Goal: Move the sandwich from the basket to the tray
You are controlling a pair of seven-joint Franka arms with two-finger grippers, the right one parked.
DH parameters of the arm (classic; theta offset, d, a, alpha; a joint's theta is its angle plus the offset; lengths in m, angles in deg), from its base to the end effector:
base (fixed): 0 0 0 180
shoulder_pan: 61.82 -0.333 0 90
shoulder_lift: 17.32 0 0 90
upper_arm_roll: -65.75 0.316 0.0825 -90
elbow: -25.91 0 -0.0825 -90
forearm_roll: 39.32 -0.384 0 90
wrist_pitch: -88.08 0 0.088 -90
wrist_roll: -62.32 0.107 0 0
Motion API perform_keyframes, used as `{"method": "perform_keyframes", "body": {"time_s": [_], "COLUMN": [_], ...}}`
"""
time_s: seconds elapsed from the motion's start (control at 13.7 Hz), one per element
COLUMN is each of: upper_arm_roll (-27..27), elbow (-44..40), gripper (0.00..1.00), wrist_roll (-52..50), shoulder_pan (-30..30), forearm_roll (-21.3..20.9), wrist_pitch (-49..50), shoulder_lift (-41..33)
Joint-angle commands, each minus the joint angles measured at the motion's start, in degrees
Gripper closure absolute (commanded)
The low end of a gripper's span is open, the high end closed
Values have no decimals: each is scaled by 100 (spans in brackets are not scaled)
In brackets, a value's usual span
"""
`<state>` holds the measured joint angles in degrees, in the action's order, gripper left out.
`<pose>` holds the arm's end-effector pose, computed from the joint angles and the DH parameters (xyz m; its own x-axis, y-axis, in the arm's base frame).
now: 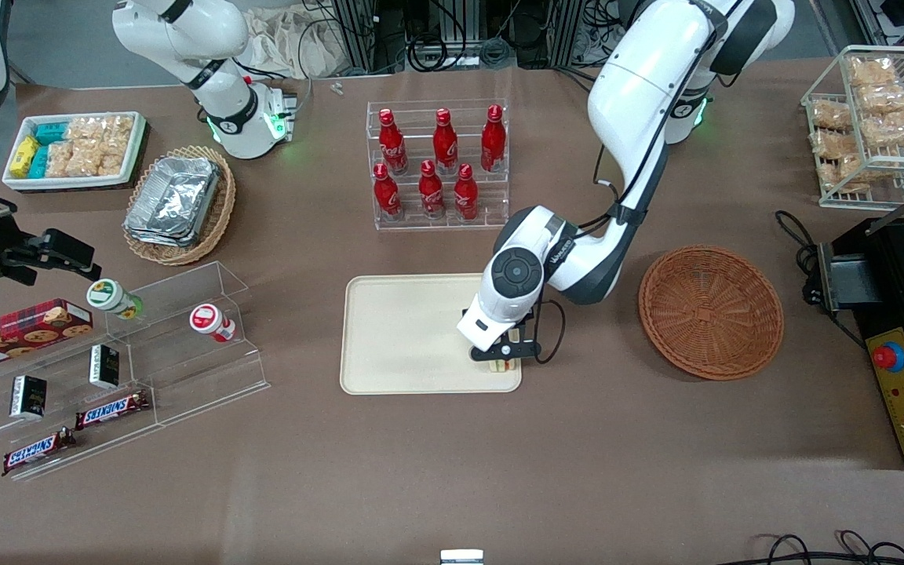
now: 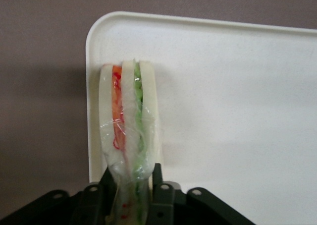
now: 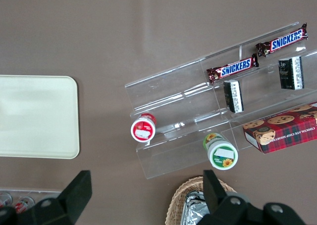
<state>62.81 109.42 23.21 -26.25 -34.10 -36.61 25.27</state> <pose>0.5645 -0.4452 0.2419 0.9933 0.0730 -0.0896 0.0791 -0.9947 0.0664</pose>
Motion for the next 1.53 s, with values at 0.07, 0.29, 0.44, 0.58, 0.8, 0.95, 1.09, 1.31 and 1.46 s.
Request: {"method": "perform_keyframes", "body": {"time_s": [0.07, 0.29, 0.44, 0.58, 0.8, 0.95, 1.09, 1.31, 1.46], "upper_arm_roll": [31, 267, 513, 733, 1181, 1209, 1200, 1209, 1209], "elbow": [-99, -81, -46, 120, 156, 156, 156, 156, 156], "gripper": [0, 0, 0, 0, 0, 0, 0, 0, 0], "wrist_roll": [-69, -630, -799, -817, -764, -738, -597, -475, 784], "shoulder_pan": [-41, -207, -340, -366, -489, -883, -1288, -1806, -2192], "forearm_roll": [76, 49, -230, -705, -707, -646, -601, -619, -601], "wrist_pitch": [364, 1084, 1516, 1771, 2140, 2255, 2273, 2518, 2676], "shoulder_lift": [-285, -995, -1444, -1840, -2175, -2368, -2509, -2702, -2861]}}
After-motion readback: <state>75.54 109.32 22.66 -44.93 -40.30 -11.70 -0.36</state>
